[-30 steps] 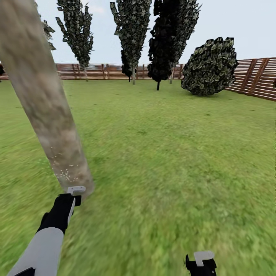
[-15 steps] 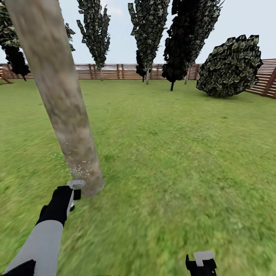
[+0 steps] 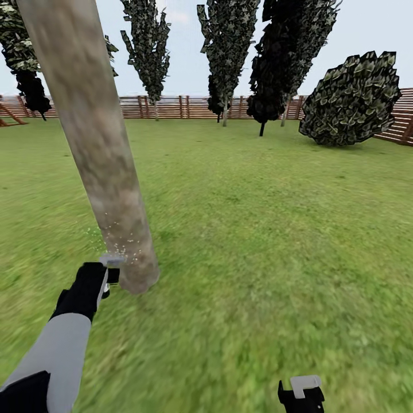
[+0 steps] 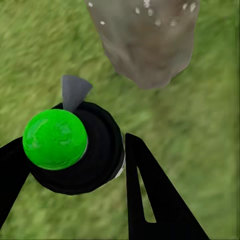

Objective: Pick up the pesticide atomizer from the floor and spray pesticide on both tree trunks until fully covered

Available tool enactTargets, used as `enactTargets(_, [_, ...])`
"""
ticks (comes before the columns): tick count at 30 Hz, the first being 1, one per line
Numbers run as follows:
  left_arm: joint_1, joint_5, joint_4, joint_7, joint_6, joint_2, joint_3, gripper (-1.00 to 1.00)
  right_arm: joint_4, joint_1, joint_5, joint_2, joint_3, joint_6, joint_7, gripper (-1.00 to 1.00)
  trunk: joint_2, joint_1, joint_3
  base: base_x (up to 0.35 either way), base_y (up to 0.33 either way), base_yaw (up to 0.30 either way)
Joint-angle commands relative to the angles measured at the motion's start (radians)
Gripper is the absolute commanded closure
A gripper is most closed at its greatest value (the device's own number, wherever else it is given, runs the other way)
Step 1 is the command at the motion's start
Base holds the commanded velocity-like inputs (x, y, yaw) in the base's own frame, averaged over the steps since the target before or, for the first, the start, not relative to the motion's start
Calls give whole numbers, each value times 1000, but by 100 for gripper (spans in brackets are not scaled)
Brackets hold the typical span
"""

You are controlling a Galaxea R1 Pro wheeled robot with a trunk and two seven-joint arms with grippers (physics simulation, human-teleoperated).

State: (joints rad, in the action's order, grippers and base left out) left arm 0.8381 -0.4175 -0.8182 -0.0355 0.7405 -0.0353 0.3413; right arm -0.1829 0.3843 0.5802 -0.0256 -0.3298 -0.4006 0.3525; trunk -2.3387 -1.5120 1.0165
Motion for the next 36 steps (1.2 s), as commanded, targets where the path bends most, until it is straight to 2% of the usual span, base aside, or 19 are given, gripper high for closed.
enactTargets(1, [12, -5, -1, -4, 18, 0, -1, 100, 1, 1, 10, -1, -8, -3, 3, -100, 0, 0, 1, 0, 0, 0])
enactTargets(3, [37, -6, -1, -5, 64, -6, -2, 100, 1, 1, 10, -1, -8, -3, 3, -100, 0, 0, 1, 0, 0, 0])
enactTargets(6, [46, -5, -1, -10, 84, -45, 2, 100, 1, 1, 12, 0, -8, -3, 3, -100, 0, 0, 1, 0, 0, 0])
enactTargets(7, [45, -6, -1, -22, 85, -62, 1, 100, 1, 1, 12, 0, -8, -3, 2, -100, 0, 0, 1, 0, 0, 0])
enactTargets(8, [40, -6, -1, -60, 87, -83, -2, 100, 2, 1, 12, 0, -8, -3, 2, -100, 0, 0, 1, 0, 0, 0])
enactTargets(9, [38, -7, -1, -95, 87, -90, -4, 100, 2, 1, 12, -1, -8, -3, 2, -100, 0, 0, 1, 0, 0, 0])
enactTargets(10, [37, -8, -1, -122, 88, -89, -5, 100, 2, 1, 12, -1, -8, -3, 2, -100, 0, 0, 1, 0, 0, 0])
enactTargets(14, [46, -9, -3, -149, 88, -73, -7, 100, 2, 1, 12, -1, -8, -3, 2, -100, 0, 0, 1, 71, -42, 0])
enactTargets(20, [44, -12, -48, -149, 93, -63, -7, 100, 2, 1, 12, -1, -8, -3, 2, -100, 0, 0, 1, 225, -157, 0])
enactTargets(22, [43, -13, -52, -149, 113, -64, -8, 100, 2, 1, 12, -1, -8, -3, 2, -100, 0, 0, 1, 181, -208, 0])
enactTargets(25, [42, -13, -64, -148, 144, -66, -10, 100, 2, 1, 12, -1, -8, -3, 2, -100, 0, 0, 1, 40, -264, 0])
enactTargets(32, [46, -13, -76, -149, 151, -66, -10, 100, 2, 1, 13, -2, -8, -3, 2, -100, 0, 0, 1, 3, -277, 0])
enactTargets(33, [47, -14, -103, -148, 228, -72, -41, 100, 2, 1, 13, -1, -8, -3, 2, -100, 0, 0, 1, 0, -278, 0])
enactTargets(36, [47, -14, -128, -149, 251, -75, -68, 100, 2, 1, 12, -2, -8, -3, 2, -100, 0, 0, 1, 0, -278, 0])
